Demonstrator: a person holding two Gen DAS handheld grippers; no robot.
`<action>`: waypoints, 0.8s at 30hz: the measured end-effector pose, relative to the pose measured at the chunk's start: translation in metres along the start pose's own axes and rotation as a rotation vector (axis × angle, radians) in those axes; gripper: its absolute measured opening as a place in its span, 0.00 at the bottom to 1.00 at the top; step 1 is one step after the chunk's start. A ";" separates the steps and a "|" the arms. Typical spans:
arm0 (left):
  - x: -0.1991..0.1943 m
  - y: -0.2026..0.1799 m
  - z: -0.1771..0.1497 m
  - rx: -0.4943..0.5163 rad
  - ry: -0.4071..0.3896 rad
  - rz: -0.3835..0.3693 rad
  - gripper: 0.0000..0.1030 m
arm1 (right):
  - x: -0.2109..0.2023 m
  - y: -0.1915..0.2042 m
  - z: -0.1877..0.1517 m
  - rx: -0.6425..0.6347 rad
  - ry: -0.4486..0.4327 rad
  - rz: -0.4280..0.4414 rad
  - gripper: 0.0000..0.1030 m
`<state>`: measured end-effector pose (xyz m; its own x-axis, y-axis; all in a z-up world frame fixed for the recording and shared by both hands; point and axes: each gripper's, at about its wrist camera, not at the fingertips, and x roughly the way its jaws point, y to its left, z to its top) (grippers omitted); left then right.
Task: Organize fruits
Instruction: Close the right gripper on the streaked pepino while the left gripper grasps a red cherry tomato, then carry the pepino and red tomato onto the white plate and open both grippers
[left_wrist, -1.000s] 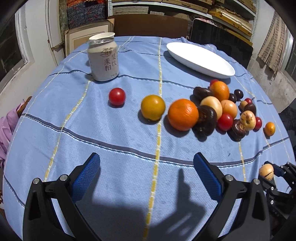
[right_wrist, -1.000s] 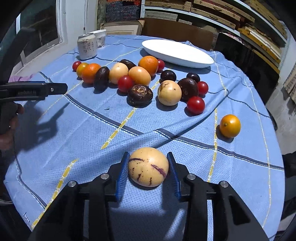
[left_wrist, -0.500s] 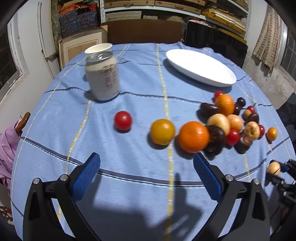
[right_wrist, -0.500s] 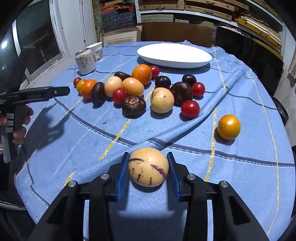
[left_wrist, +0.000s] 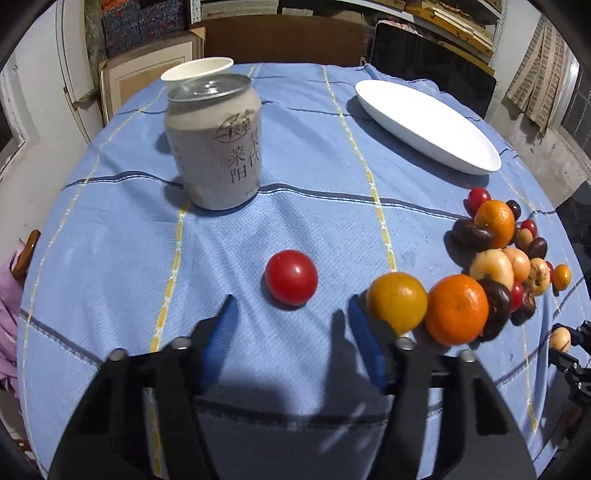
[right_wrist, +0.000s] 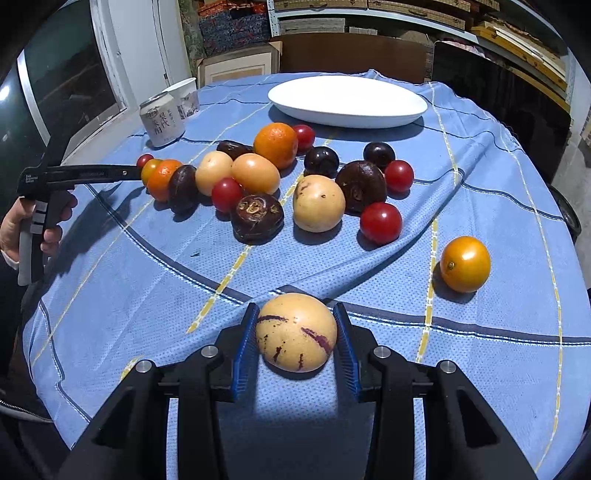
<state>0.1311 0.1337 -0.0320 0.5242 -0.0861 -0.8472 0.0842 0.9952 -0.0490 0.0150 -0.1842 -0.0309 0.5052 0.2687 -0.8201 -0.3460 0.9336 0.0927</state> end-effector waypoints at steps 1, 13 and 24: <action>0.003 0.000 0.002 -0.002 0.006 -0.006 0.40 | 0.000 0.000 0.001 -0.002 0.001 0.000 0.40; 0.006 -0.009 0.009 -0.002 -0.026 0.015 0.27 | 0.003 -0.003 0.004 0.000 0.015 0.011 0.40; -0.063 -0.079 0.055 0.141 -0.154 -0.100 0.27 | -0.034 -0.031 0.079 -0.016 -0.115 0.061 0.40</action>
<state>0.1381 0.0576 0.0546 0.6294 -0.2009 -0.7506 0.2542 0.9661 -0.0454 0.0711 -0.2039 0.0392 0.5696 0.3513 -0.7430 -0.3909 0.9111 0.1311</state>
